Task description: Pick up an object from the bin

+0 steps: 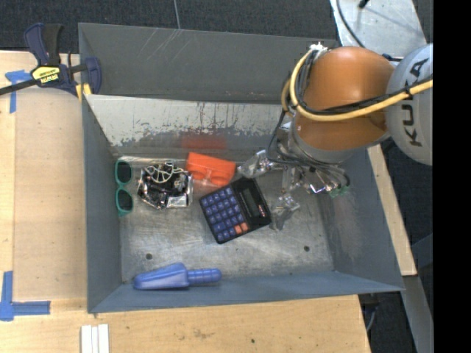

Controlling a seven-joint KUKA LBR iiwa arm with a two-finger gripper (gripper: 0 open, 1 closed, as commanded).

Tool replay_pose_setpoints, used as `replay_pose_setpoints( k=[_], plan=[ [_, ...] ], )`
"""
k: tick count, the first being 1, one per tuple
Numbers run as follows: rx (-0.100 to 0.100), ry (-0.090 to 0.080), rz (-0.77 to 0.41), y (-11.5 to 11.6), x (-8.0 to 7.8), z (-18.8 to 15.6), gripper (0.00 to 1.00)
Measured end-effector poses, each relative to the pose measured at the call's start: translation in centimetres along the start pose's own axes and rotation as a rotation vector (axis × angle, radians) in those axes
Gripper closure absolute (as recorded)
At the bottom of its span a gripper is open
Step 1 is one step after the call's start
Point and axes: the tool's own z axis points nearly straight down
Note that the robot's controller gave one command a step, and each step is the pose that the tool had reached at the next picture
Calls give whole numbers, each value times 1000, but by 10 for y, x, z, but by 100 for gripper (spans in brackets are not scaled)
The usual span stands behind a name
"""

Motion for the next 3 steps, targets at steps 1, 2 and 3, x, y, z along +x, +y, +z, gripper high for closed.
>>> replay_pose_setpoints(
  k=[1,2,3],
  plan=[
    [0,-1,-315,2,21,28,100],
    [5,-13,-631,13,24,37,100],
    [-3,1,-955,32,29,6,100]
  ],
)
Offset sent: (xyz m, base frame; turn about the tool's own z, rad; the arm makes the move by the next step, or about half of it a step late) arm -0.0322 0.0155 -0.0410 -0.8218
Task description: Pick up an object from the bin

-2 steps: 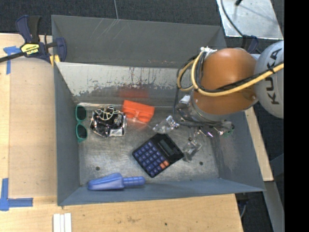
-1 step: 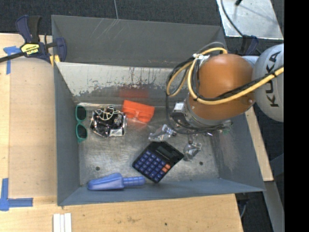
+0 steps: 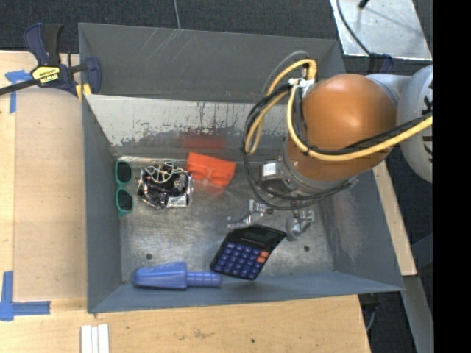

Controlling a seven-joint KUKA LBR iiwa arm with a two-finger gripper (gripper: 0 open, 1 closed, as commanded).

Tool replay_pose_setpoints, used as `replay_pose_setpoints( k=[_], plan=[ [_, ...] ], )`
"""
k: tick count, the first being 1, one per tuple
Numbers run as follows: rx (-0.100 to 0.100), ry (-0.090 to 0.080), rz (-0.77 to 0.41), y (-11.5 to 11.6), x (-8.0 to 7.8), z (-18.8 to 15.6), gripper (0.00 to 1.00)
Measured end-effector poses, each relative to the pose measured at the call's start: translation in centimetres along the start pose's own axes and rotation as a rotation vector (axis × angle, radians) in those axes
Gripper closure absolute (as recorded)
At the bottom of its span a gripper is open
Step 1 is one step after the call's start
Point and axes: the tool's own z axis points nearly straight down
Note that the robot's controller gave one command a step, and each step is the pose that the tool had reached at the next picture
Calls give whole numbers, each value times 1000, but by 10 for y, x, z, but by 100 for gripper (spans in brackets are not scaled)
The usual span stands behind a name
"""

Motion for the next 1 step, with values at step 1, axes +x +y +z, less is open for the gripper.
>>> replay_pose_setpoints(
  k=[1],
  plan=[
    [11,0,-320,-3,1,6,100]
  ],
)
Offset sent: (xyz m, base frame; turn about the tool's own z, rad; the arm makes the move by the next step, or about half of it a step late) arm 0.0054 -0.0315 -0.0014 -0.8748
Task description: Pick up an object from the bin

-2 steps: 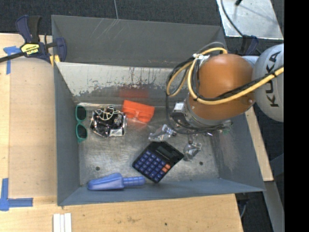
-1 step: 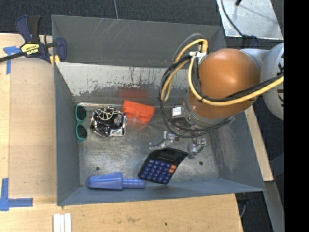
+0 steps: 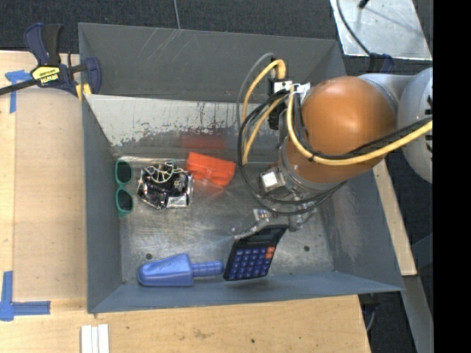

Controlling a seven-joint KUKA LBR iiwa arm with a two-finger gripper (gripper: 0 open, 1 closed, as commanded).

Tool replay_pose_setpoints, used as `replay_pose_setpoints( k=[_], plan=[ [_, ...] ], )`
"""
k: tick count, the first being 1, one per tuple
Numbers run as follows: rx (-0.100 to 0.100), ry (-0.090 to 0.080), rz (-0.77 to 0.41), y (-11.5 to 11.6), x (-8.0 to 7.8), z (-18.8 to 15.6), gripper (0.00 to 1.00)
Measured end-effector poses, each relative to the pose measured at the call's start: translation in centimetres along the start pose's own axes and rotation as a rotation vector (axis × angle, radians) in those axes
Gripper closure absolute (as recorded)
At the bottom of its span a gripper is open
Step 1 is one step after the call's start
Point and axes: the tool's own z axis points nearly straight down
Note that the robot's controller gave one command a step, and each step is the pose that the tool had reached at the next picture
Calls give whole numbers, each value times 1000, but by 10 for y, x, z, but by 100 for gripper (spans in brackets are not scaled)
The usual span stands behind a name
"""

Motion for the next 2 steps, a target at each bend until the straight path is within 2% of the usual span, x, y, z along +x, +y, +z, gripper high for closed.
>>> replay_pose_setpoints(
  k=[1,2],
  plan=[
    [-12,-5,-551,0,30,-4,100],
    [-12,-5,-551,0,30,-4,100]
  ],
)
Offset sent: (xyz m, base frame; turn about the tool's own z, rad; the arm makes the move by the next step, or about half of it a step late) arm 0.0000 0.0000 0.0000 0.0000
